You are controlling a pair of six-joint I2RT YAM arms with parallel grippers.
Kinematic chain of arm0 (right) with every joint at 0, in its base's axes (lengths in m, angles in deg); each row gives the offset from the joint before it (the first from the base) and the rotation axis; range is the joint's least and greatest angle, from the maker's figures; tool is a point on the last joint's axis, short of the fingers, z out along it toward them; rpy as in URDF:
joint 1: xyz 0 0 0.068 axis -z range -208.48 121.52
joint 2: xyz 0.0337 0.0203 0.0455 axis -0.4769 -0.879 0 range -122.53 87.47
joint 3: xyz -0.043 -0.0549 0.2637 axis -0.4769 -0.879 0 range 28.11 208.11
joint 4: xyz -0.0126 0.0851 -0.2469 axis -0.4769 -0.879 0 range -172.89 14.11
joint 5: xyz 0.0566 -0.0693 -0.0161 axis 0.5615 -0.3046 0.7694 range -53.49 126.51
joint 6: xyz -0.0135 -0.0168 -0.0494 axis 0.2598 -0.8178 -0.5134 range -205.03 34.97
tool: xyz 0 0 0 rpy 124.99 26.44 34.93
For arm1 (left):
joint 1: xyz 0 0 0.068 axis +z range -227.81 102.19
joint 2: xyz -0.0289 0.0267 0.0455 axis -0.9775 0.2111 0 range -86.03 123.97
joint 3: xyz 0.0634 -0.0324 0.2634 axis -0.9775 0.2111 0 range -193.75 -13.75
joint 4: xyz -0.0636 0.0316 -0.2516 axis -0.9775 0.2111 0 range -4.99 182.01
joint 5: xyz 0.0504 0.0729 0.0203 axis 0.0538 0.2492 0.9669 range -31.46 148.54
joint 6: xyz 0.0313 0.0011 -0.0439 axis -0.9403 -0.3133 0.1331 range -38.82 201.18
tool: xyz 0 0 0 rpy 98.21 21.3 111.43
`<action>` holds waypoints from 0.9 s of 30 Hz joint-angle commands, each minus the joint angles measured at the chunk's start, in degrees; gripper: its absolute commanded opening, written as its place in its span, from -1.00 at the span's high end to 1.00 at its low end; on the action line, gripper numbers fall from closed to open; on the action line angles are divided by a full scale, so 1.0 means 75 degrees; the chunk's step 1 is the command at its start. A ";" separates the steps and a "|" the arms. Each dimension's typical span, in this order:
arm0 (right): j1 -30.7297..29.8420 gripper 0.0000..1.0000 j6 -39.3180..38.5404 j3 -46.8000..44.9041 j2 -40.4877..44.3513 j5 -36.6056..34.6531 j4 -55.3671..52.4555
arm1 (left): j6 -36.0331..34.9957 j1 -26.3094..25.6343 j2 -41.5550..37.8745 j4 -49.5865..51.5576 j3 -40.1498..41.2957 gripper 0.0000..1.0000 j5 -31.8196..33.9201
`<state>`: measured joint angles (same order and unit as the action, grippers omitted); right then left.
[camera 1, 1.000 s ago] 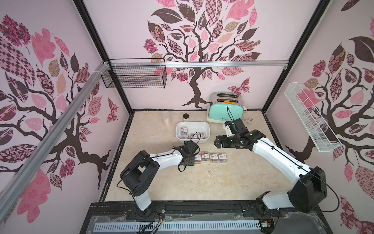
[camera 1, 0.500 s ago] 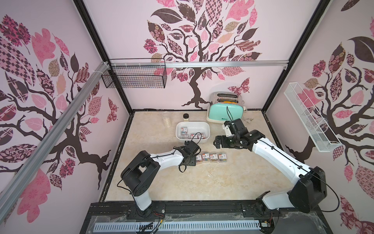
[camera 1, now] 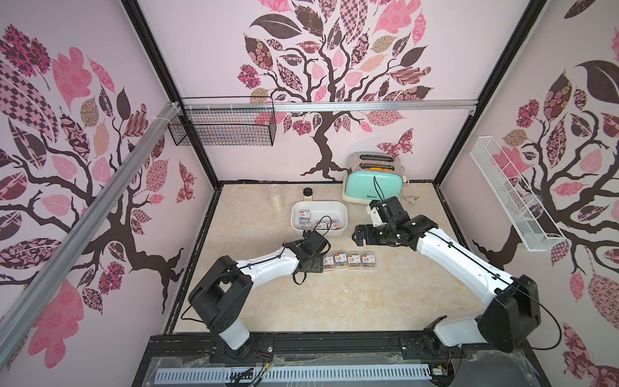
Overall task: Take the paper clips out of the storage box
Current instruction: Place the boxed paper clips at the center of the board.
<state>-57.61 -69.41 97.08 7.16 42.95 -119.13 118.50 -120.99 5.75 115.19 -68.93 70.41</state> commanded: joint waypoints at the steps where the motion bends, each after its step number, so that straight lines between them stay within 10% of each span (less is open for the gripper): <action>1: -0.0067 -0.99 0.0029 0.0340 -0.0173 0.0035 0.0093 | 0.0016 -0.0032 -0.0338 0.0269 -0.0053 -0.47 0.0156; 27: -0.0315 -0.99 -0.0308 0.1827 -0.1733 -0.0049 0.0062 | -0.0538 0.0858 -0.0199 0.0384 -0.0203 -0.35 0.0244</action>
<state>-59.44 -70.77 107.77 -3.55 42.88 -119.09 116.05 -114.89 3.39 118.51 -70.90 72.38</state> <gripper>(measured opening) 0.992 0.676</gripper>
